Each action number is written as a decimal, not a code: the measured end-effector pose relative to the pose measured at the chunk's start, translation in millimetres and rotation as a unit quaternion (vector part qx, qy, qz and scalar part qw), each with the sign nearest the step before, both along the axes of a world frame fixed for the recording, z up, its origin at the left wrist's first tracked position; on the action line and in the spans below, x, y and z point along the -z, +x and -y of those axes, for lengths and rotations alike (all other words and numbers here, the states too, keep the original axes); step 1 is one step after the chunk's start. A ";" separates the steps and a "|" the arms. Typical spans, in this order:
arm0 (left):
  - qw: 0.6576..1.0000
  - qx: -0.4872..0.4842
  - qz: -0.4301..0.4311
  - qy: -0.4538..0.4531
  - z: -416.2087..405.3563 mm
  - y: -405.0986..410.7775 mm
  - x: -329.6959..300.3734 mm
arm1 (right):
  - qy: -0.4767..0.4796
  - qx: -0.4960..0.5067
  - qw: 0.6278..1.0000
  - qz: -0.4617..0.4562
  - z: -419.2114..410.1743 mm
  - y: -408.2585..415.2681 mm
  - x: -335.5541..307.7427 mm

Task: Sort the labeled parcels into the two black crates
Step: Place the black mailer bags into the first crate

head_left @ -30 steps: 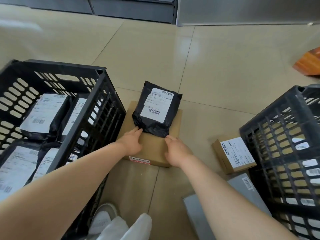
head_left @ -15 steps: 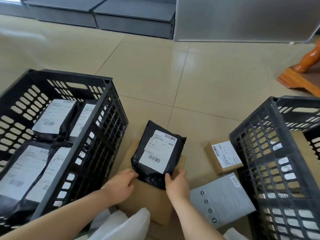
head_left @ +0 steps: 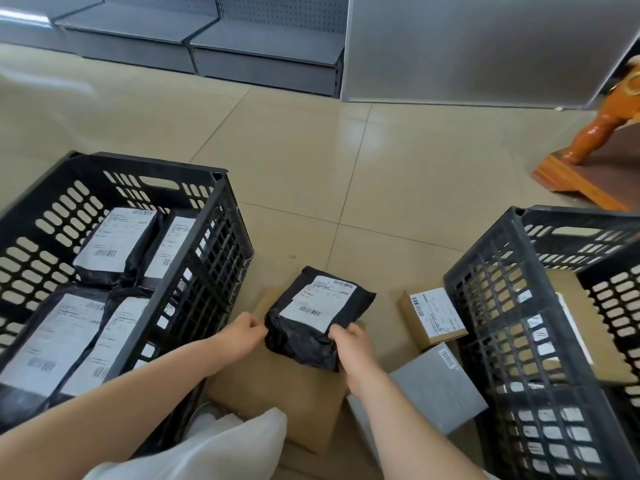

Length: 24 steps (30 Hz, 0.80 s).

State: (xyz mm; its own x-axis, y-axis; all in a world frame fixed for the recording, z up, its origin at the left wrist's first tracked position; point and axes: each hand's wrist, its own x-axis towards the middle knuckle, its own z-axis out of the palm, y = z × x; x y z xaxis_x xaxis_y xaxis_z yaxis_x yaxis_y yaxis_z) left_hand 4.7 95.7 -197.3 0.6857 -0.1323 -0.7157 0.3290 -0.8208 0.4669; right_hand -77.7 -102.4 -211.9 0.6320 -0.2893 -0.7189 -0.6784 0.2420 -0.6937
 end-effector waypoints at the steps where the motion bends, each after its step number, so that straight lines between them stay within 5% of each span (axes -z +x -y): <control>1: 0.998 -0.049 -0.013 -0.025 2.7 1.2 -6.7 | -0.004 0.006 1.000 0.015 4.3 3.9 -7.2; 7: 0.954 -0.203 -0.094 -0.197 25.8 14.7 -60.1 | -0.037 -0.020 0.997 0.057 33.6 19.9 -67.0; 24: 0.915 -0.210 0.010 -0.345 144.6 59.5 -204.7 | 0.036 -0.033 0.987 0.152 152.0 35.0 -198.0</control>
